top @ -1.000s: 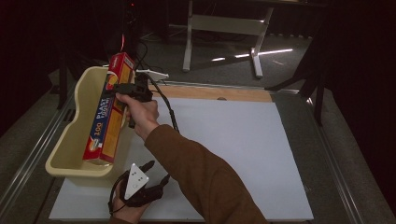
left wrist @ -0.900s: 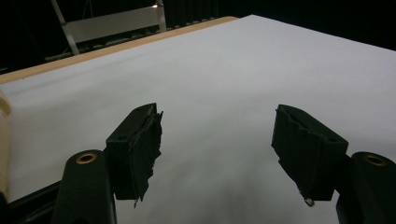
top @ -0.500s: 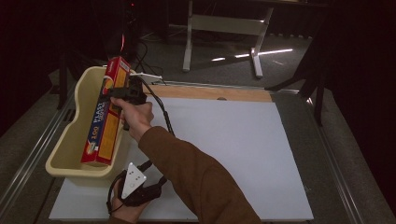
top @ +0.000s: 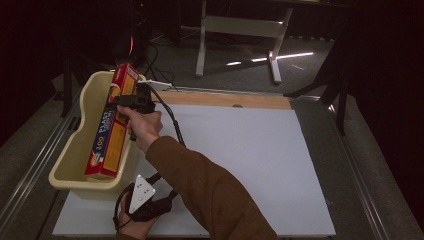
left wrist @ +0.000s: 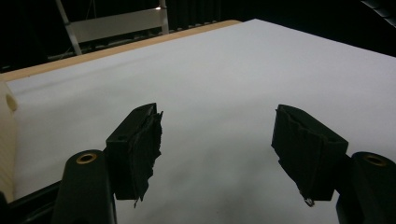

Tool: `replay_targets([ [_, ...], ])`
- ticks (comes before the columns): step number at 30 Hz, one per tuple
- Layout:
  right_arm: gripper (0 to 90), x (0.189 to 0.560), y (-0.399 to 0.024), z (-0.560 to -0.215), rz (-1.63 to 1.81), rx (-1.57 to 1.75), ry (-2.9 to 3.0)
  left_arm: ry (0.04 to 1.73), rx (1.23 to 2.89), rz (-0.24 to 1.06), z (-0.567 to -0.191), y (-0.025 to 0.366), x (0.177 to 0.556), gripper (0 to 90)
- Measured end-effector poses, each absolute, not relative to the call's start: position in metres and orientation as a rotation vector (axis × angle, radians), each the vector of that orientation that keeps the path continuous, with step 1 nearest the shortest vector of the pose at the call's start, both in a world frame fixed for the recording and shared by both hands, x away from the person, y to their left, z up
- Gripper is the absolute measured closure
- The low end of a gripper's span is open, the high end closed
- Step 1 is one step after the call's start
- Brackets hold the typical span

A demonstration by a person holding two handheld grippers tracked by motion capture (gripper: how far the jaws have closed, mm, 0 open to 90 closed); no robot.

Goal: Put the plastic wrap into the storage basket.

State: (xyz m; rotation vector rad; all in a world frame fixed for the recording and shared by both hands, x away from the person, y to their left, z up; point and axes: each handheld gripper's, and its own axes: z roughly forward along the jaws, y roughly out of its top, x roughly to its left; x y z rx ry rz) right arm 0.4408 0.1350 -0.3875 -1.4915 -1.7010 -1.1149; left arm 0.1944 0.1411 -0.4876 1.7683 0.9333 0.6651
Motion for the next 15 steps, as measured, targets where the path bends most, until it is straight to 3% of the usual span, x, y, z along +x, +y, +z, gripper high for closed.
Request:
replay_targets([
  [15,39.5,0.439,0.138,-0.401,-1.054,-1.547,-1.728,0.933,1.767,0.671,-0.487,0.142,0.194,32.3],
])
